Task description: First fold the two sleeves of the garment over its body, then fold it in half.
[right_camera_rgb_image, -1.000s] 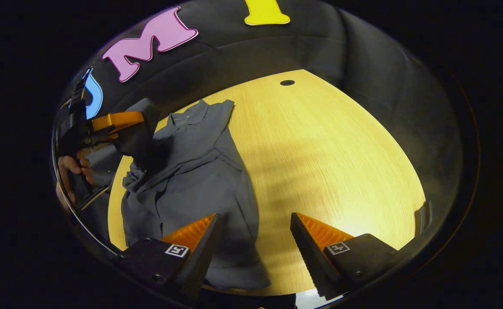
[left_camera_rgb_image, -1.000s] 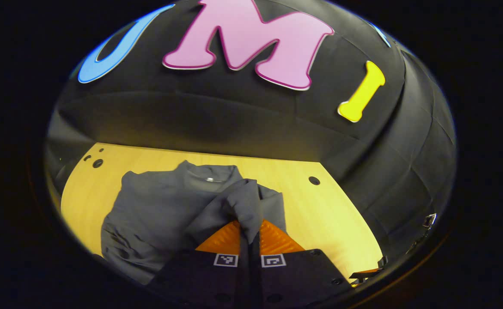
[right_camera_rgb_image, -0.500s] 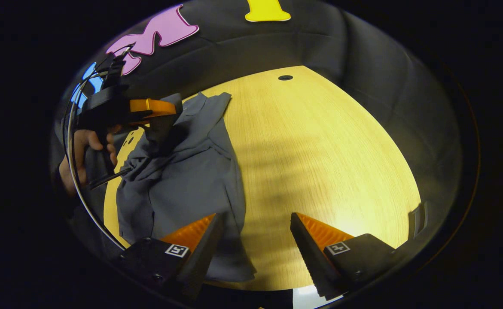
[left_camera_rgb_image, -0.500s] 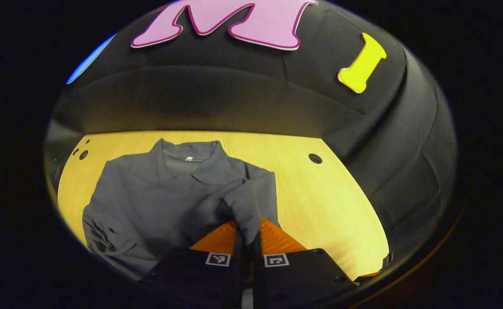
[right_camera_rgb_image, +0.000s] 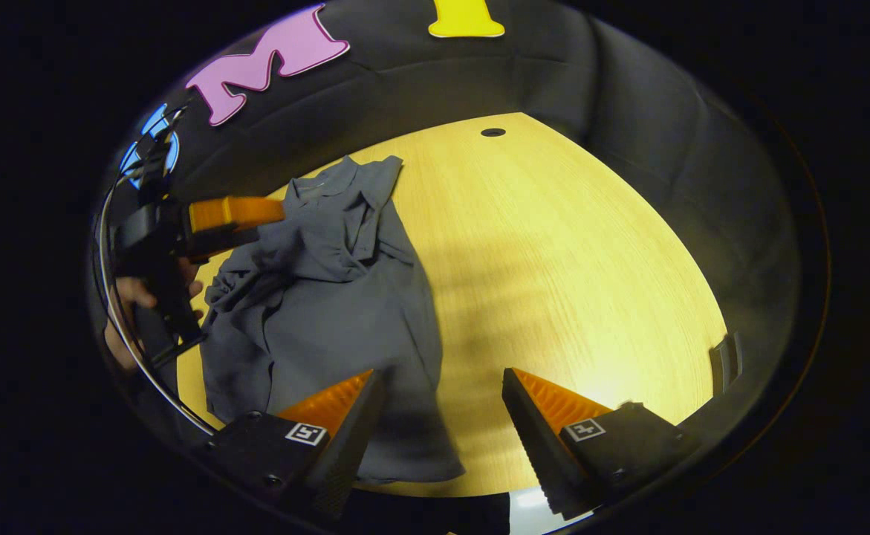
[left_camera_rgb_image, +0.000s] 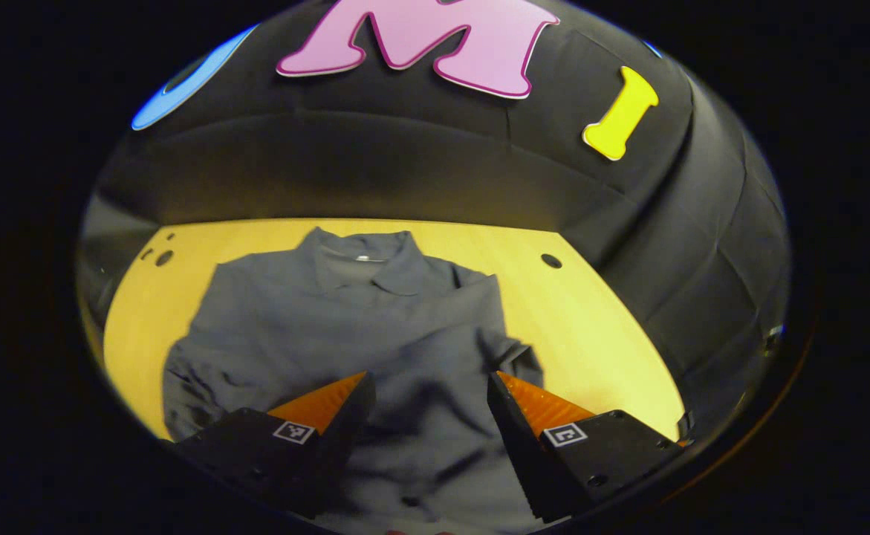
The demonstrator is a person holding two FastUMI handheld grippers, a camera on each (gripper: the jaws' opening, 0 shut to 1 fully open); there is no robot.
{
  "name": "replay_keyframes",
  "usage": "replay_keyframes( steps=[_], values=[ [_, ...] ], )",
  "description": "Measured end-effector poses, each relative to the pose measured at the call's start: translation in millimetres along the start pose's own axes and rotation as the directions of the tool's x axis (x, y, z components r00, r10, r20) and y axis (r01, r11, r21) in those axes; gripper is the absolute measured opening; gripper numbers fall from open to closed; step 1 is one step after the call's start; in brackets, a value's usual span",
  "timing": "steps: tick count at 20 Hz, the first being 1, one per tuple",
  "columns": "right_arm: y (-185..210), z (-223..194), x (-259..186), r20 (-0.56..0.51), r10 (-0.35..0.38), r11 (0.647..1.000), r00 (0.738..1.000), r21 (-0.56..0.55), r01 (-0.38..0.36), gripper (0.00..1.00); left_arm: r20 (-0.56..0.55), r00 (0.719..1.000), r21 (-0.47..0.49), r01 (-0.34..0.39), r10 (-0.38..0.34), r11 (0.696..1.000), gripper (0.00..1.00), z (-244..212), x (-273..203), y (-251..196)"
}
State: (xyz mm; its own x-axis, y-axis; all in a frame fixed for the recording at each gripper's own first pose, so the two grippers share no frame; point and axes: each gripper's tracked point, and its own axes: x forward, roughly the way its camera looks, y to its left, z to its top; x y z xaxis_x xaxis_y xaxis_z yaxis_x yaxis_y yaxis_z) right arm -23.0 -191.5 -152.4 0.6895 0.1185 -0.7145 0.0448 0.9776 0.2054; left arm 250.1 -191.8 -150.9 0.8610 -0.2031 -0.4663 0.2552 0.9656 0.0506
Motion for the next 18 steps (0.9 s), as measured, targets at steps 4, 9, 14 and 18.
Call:
replay_keyframes(
  steps=[4, 9, 14, 18],
  values=[
    [21, -15, 3, -0.037, 0.006, 1.0, 0.999, 0.006, -0.006, 0.99, 0.017, 0.998, 0.02, -0.068, 0.068, 0.997, 0.92, -45, -69, 69],
    [38, -41, 8, -0.09, -0.006, 0.999, 0.996, 0.036, 0.009, 0.99, -0.049, 0.984, -0.073, -0.174, 0.171, 0.982, 0.96, -125, -134, 145],
    [37, -58, 9, -0.097, -0.067, 0.997, 0.993, 0.032, 0.071, 0.99, -0.124, 0.966, -0.173, -0.247, 0.227, 0.954, 0.96, -195, -171, 192],
    [35, -72, 13, -0.097, -0.121, 0.992, 0.988, 0.02, 0.124, 0.99, -0.15, 0.958, -0.195, -0.273, 0.246, 0.942, 0.96, -231, -185, 213]
  ],
)
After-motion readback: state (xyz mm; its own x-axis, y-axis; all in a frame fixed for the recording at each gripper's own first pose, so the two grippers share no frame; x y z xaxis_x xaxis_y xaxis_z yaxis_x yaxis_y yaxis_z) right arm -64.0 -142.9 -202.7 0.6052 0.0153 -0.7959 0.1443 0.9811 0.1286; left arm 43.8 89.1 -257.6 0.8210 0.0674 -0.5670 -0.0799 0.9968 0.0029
